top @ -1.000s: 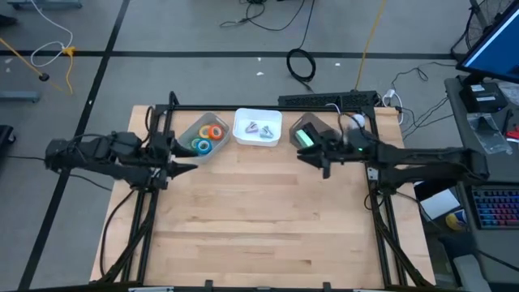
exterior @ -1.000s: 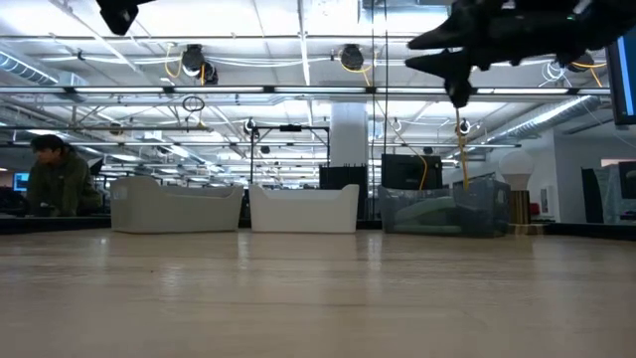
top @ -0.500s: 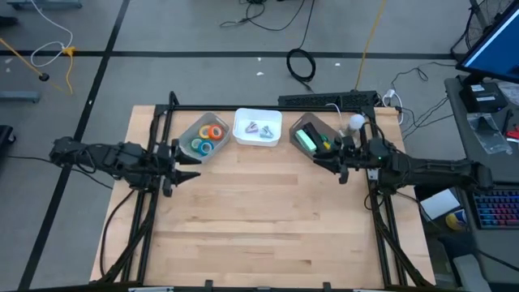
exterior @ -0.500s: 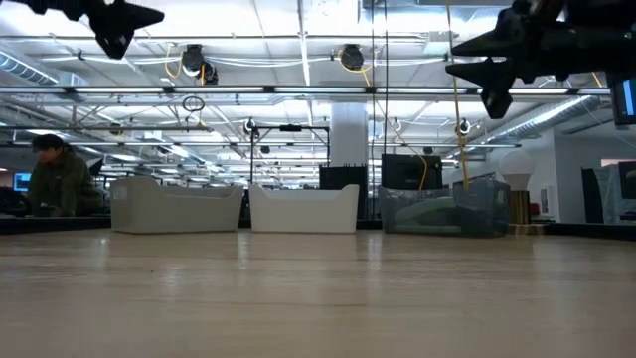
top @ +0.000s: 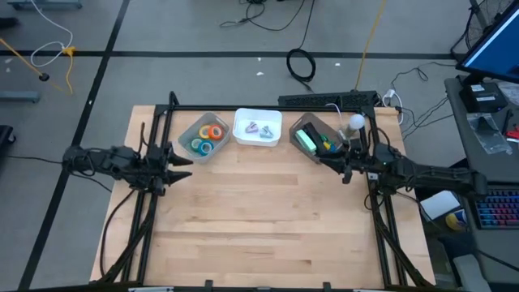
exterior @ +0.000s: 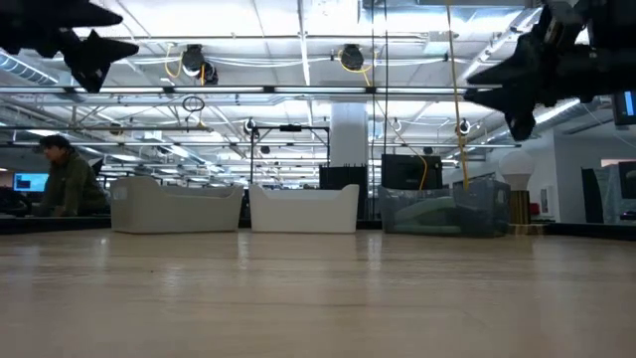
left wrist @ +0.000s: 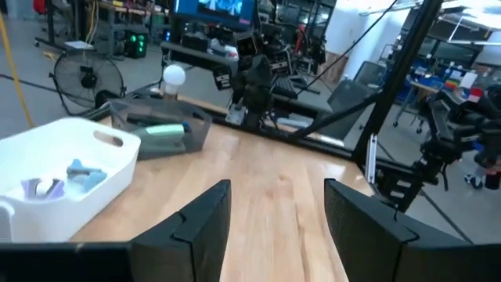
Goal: Pick and place Stapler, Stapler remover, tape
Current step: Return to Home Position
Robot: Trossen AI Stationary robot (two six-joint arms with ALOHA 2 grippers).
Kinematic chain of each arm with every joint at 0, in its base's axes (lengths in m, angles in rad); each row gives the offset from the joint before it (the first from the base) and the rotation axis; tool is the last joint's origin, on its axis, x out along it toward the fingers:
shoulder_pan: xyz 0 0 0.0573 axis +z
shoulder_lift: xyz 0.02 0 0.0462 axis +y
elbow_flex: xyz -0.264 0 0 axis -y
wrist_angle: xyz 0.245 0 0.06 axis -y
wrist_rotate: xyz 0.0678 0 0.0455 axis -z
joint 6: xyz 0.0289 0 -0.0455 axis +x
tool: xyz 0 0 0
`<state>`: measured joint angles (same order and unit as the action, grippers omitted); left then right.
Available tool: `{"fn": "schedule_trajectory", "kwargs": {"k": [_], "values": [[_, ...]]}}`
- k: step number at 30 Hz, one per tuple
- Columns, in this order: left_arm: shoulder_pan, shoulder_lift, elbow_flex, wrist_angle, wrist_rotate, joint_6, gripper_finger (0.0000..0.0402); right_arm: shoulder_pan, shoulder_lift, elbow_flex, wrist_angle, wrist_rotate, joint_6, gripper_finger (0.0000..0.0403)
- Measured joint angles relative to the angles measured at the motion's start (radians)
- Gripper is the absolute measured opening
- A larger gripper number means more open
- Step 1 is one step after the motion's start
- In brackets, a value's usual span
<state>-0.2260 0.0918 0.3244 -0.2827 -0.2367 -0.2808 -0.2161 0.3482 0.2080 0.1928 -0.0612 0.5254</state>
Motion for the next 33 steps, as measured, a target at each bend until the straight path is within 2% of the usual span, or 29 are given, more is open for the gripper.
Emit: {"fn": "schedule_trajectory", "kwargs": {"k": [3, 7, 13, 21, 26, 30, 33], "values": [[0.000, -0.039, -0.020, -0.045, 0.005, -0.005, 0.0207, 0.000, -0.020, -0.033, -0.003, 0.035, -0.041, 0.0116], [-0.001, -0.061, -0.034, -0.136, 0.052, -0.013, 0.0207, 0.000, -0.045, -0.059, 0.016, 0.007, -0.139, 0.0116], [-0.001, -0.061, -0.063, -0.193, 0.055, -0.066, 0.0207, 0.000, -0.060, -0.105, 0.011, 0.013, -0.152, 0.0116], [0.000, -0.062, -0.082, -0.163, -0.021, 0.105, 0.0207, 0.000, -0.063, -0.143, 0.024, 0.014, -0.159, 0.0116], [0.000, -0.062, -0.110, -0.089, -0.043, 0.142, 0.0207, 0.000, -0.087, -0.144, 0.037, 0.014, -0.205, 0.0116], [0.000, -0.062, -0.181, 0.039, -0.044, 0.172, 0.0207, 0.000, -0.107, -0.146, 0.035, 0.017, -0.238, 0.0116], [0.000, -0.062, -0.222, 0.064, -0.044, 0.156, 0.0207, 0.000, -0.116, -0.146, 0.034, 0.016, -0.242, 0.0116]]}}
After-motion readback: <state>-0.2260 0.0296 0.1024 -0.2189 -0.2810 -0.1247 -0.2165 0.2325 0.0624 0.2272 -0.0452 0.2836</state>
